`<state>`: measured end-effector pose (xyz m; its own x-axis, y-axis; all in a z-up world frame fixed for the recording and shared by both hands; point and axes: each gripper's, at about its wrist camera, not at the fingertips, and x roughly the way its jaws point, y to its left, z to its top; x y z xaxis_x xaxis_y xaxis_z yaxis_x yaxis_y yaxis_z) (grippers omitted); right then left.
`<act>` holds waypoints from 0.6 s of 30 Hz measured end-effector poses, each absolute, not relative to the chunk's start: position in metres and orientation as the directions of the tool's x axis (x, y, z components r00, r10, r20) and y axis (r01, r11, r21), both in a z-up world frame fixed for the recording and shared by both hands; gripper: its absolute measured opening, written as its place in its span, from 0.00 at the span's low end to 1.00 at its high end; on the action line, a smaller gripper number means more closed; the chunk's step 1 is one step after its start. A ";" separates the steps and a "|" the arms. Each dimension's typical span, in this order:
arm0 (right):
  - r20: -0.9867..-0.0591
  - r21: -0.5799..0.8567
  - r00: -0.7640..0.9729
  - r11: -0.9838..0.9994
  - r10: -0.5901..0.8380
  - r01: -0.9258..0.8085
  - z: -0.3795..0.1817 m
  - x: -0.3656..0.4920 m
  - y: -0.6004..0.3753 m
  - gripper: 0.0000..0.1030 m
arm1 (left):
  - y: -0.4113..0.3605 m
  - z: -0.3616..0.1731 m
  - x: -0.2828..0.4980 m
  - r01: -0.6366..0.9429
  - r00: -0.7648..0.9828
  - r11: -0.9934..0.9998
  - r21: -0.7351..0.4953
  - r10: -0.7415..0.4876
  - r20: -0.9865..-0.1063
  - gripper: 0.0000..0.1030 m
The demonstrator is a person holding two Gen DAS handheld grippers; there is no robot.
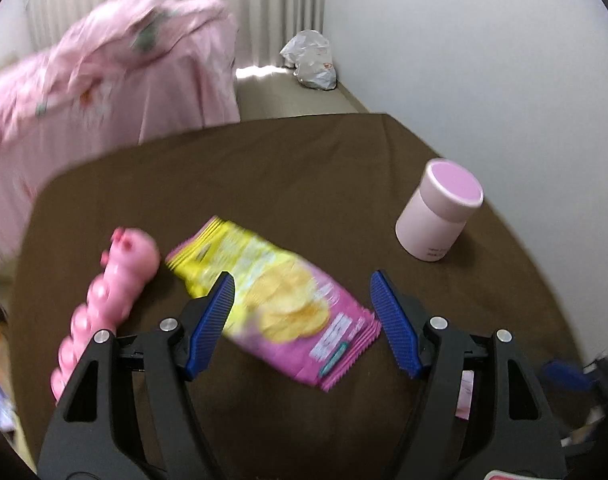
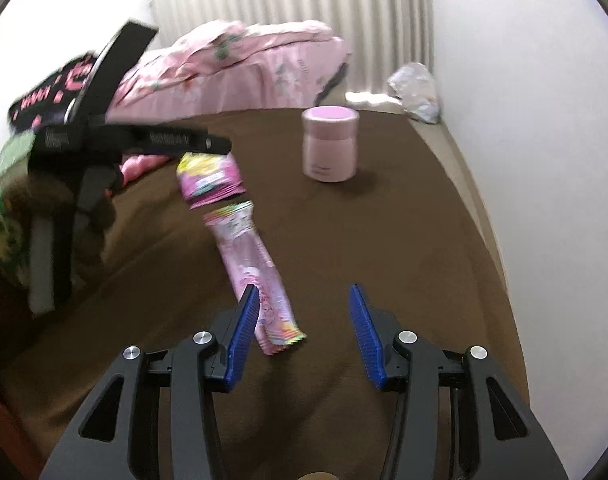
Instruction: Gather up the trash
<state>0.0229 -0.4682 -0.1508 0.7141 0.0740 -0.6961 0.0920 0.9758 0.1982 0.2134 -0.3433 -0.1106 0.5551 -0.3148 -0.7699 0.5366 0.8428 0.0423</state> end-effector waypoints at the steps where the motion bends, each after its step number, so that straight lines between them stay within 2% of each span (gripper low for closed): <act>1: -0.697 0.215 0.712 0.971 0.081 0.101 -0.152 0.024 -0.471 0.43 | -0.351 -0.114 0.210 0.556 0.565 0.826 0.094 -0.293 -0.772 0.65; 4: -0.697 0.256 0.710 0.960 0.101 0.115 -0.155 0.024 -0.478 0.43 | -0.358 -0.126 0.203 0.594 0.573 0.780 0.199 -0.236 -0.785 0.65; 6: -0.693 0.261 0.713 0.959 0.108 0.108 -0.154 0.024 -0.477 0.43 | -0.343 -0.127 0.201 0.591 0.564 0.785 0.184 -0.239 -0.791 0.65; 9: -0.691 0.262 0.713 0.961 0.121 0.091 -0.153 0.022 -0.472 0.43 | -0.305 -0.122 0.200 0.564 0.562 0.817 0.119 -0.275 -0.780 0.65; 13: -0.684 0.261 0.714 0.964 0.148 0.051 -0.150 0.021 -0.462 0.43 | -0.255 -0.113 0.207 0.516 0.543 0.855 -0.049 -0.371 -0.753 0.65; 18: -0.697 0.249 0.699 0.968 0.159 0.029 -0.154 0.022 -0.453 0.43 | -0.257 -0.122 0.233 0.445 0.392 0.856 -0.261 -0.449 -0.803 0.65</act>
<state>0.0222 -0.4527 -0.1537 0.6995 0.1587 -0.6968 0.0287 0.9680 0.2492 0.2330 -0.2573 -0.1223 0.3917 -0.4489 -0.8031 0.4454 0.8563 -0.2614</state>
